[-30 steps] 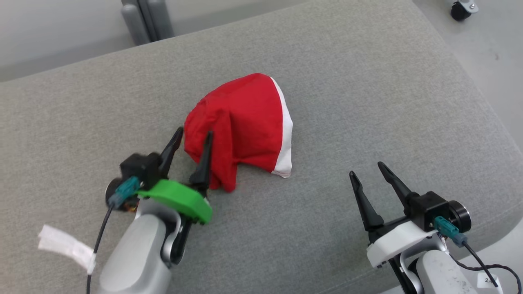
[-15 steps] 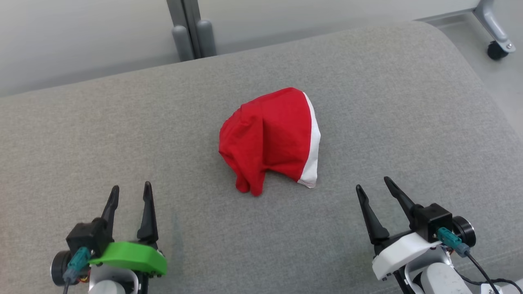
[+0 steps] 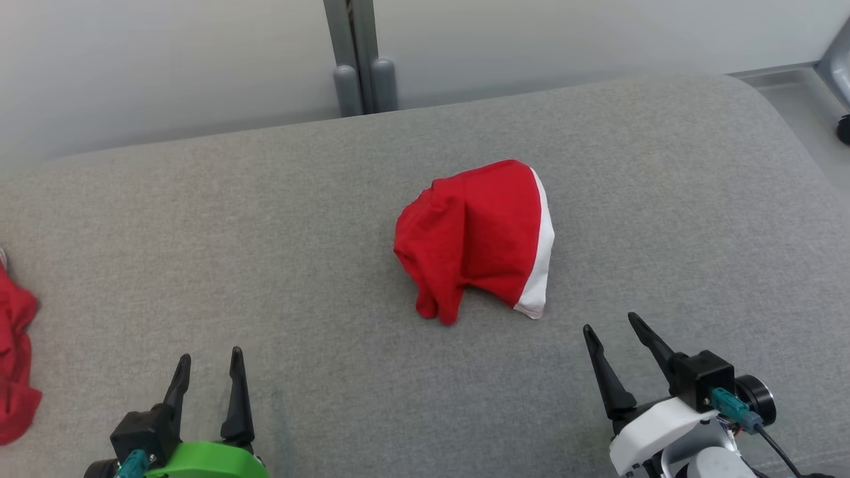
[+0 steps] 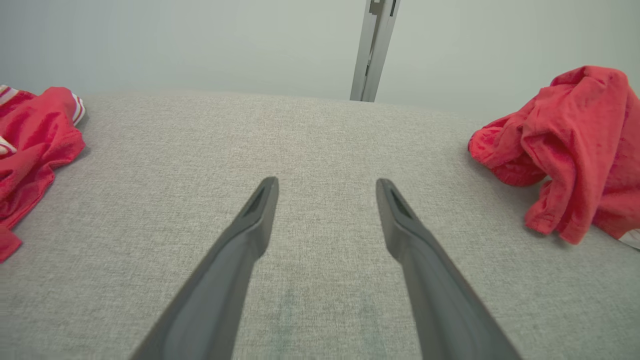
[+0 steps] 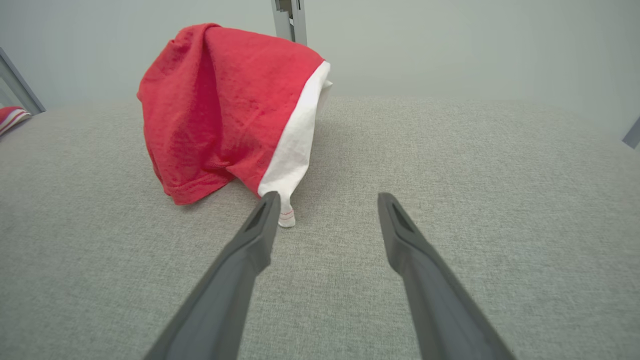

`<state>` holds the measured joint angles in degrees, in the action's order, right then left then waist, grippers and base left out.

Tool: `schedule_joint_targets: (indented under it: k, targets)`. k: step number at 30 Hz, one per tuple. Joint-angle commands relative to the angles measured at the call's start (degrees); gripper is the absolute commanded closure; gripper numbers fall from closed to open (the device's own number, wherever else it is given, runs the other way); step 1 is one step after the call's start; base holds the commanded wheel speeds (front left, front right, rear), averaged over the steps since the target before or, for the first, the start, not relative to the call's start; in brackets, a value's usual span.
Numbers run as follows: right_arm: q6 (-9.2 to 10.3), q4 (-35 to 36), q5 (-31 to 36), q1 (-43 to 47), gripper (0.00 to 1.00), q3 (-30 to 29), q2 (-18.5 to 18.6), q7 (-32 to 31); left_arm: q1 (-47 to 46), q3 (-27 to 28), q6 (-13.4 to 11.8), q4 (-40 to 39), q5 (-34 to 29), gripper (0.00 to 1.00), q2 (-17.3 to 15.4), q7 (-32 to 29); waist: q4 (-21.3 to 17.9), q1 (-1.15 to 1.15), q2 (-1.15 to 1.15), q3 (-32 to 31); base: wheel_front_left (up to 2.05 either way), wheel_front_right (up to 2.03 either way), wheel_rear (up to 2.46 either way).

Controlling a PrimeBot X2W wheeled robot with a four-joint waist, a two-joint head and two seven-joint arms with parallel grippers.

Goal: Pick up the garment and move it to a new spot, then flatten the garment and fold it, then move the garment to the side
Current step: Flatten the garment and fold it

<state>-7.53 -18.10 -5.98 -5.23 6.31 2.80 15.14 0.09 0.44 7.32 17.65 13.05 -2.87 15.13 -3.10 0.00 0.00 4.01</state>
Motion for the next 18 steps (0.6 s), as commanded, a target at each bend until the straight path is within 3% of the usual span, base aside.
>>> schedule_joint_targets:
  k: [1,9,18]
  targets:
    - [0.08,-0.2,0.2,-0.2,0.00,-0.2,0.2,0.0,0.7,-0.1,0.2,0.0,0.2,0.00,-0.1,0.0,1.1,0.00,0.00,0.7,0.00,0.00,0.00]
    - [0.08,-2.2,1.1,-3.6,0.00,-1.6,0.2,0.0,-1.3,-2.3,0.2,0.1,0.6,0.00,-0.1,0.0,4.5,0.00,0.00,3.5,0.00,0.00,0.00]
    - [0.08,-9.5,1.8,-9.5,0.00,-1.2,0.2,0.0,-3.8,-4.8,0.2,0.1,1.0,0.00,-0.1,0.0,8.1,0.00,0.00,7.3,0.00,0.00,0.00]
